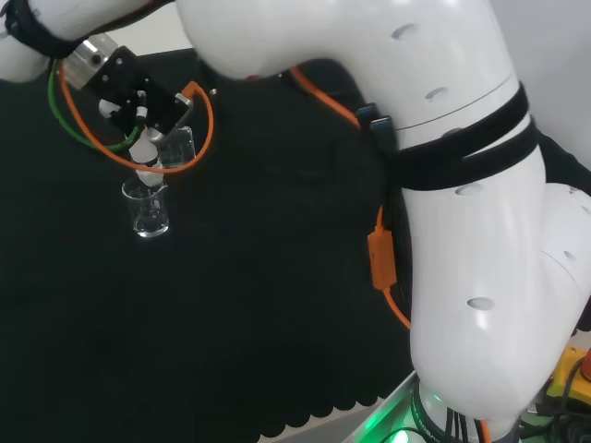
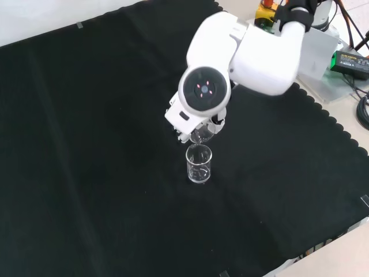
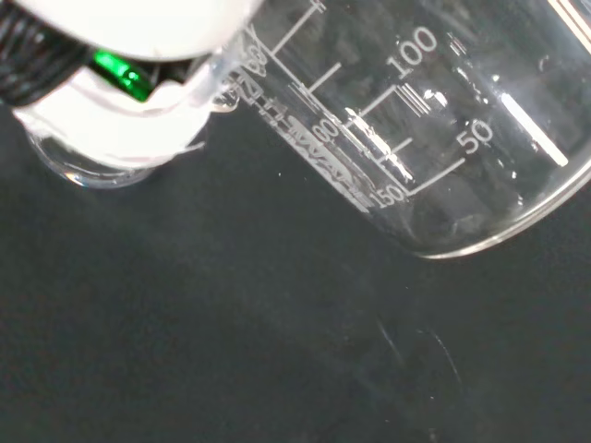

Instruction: Pour the water from the handheld beaker into the one on the table.

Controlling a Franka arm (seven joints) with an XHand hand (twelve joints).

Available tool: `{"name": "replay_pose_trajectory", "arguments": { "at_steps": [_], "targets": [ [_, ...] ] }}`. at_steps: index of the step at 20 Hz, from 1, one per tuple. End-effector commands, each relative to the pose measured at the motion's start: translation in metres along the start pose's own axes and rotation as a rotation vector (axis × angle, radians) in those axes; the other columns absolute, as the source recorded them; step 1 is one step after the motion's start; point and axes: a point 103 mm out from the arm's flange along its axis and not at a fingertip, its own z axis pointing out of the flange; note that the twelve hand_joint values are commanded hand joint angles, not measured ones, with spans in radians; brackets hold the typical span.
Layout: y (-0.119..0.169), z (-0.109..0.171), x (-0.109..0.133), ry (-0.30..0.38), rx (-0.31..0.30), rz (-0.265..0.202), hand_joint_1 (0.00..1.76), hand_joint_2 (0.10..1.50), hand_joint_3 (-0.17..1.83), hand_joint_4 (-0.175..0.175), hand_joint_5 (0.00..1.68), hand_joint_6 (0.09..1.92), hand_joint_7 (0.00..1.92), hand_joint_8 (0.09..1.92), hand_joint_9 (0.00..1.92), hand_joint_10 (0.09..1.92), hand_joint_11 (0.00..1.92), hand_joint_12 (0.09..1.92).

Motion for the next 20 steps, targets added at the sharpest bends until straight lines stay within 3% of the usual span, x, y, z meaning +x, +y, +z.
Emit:
{"name": "replay_pose_trajectory", "arguments": {
  "at_steps": [1, 20],
  "targets": [
    [-0.008, 0.0, -0.015, 0.115, -0.067, -0.017, 1.15, 0.67, 0.55, 0.175, 1.42, 0.36, 1.76, 0.09, 1.66, 0.09, 1.31, 0.77],
    [-0.012, 0.013, -0.031, 0.25, -0.165, -0.036, 1.15, 0.67, 0.55, 0.175, 1.42, 0.36, 1.76, 0.09, 1.66, 0.09, 1.31, 0.77]
  ]
}}
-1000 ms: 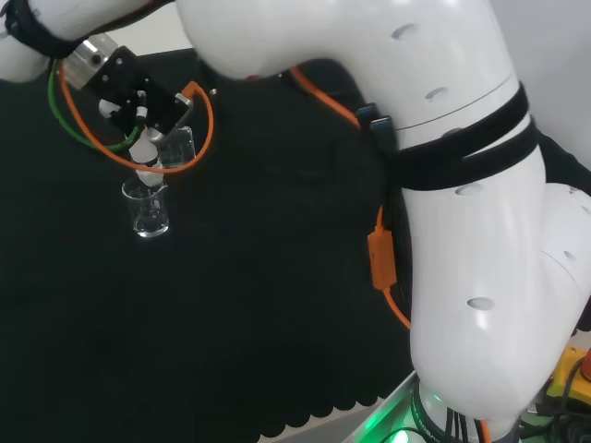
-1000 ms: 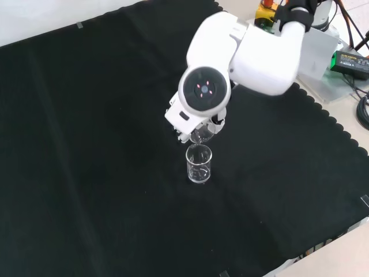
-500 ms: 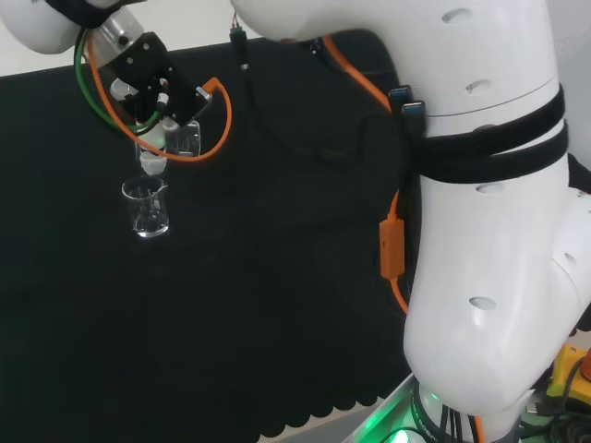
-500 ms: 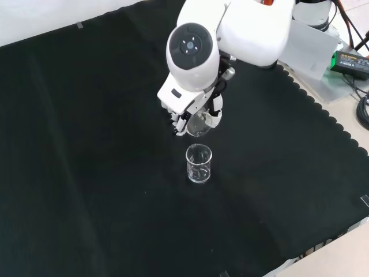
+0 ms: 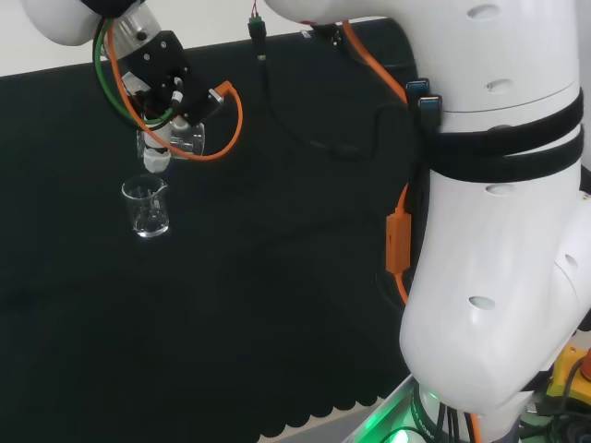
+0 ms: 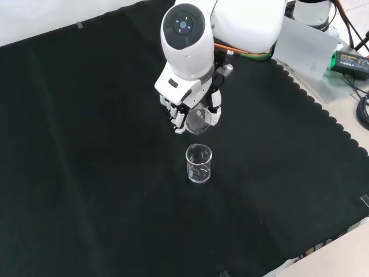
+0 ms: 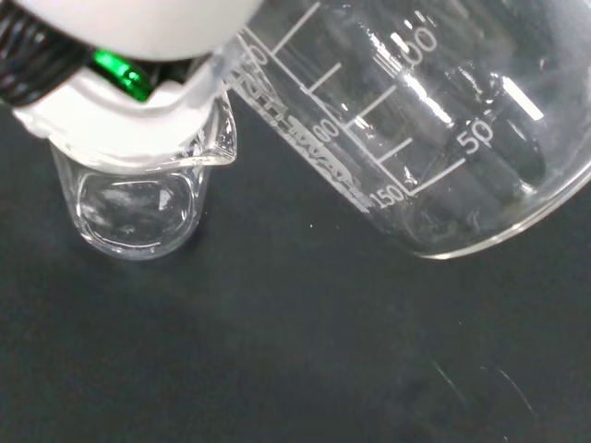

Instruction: Pour the water from the handheld beaker into the one on the table.

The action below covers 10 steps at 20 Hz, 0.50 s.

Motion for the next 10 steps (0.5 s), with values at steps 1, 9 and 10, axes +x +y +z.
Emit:
{"name": "replay_pose_trajectory", "arguments": {
  "at_steps": [1, 9, 10],
  "targets": [
    [-0.0004, 0.0024, -0.0027, 0.035, -0.03, -0.009, 1.15, 0.67, 0.55, 0.175, 1.42, 0.36, 1.76, 0.09, 1.66, 0.09, 1.31, 0.77],
    [-0.0028, 0.0072, -0.0099, 0.048, -0.039, -0.002, 1.15, 0.67, 0.55, 0.175, 1.42, 0.36, 1.76, 0.09, 1.66, 0.09, 1.31, 0.77],
    [-0.0026, 0.0071, -0.0094, 0.049, -0.046, -0.001, 1.15, 0.67, 0.55, 0.175, 1.42, 0.36, 1.76, 0.09, 1.66, 0.09, 1.31, 0.77]
  ]
}}
